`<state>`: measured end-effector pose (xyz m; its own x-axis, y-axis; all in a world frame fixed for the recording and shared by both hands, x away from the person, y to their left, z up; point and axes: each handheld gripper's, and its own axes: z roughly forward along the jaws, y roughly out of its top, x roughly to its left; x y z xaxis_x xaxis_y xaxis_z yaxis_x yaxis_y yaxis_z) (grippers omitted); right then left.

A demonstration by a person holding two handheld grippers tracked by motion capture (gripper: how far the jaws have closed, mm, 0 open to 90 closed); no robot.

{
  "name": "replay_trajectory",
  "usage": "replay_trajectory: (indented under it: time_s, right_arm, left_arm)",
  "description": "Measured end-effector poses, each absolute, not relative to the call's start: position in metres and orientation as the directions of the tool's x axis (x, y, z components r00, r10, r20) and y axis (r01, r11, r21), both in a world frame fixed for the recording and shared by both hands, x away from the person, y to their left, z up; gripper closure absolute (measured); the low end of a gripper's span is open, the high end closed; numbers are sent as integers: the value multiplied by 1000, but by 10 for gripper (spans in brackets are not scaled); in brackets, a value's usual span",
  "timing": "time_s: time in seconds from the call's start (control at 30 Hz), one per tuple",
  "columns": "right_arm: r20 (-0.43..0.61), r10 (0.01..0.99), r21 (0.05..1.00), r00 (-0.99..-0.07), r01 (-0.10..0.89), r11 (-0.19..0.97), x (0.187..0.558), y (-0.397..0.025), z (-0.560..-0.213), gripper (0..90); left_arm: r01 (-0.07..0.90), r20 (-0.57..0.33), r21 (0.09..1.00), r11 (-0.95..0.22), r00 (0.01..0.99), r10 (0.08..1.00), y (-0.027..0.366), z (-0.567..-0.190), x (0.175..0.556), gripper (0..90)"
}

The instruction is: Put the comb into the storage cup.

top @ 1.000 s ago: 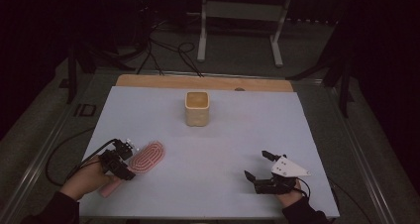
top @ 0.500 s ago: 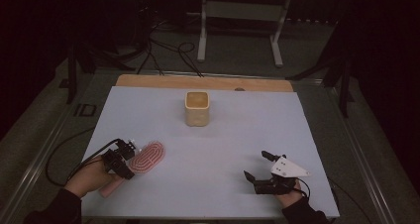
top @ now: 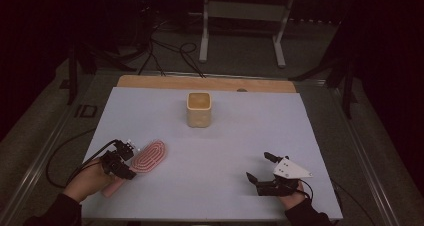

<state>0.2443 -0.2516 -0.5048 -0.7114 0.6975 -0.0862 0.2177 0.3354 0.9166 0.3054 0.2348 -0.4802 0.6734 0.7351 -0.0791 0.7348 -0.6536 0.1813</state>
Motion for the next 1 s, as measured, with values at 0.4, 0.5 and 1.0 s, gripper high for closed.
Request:
replay_trajectory:
  time_s: [0.4, 0.5, 1.0]
  right_arm:
    - [-84, 697, 916, -712, 220, 336, 245, -252, -505, 86]
    - [-85, 697, 917, -712, 217, 334, 245, -252, -505, 86]
    - [-82, 696, 916, -713, 221, 334, 245, -252, -505, 86]
  left_arm:
    - [738, -81, 328, -590, 644, 761, 239, -456, 304, 699]
    - [727, -78, 362, -584, 648, 758, 235, -451, 303, 700]
    - [671, -74, 462, -580, 681, 728, 211, -430, 311, 699]
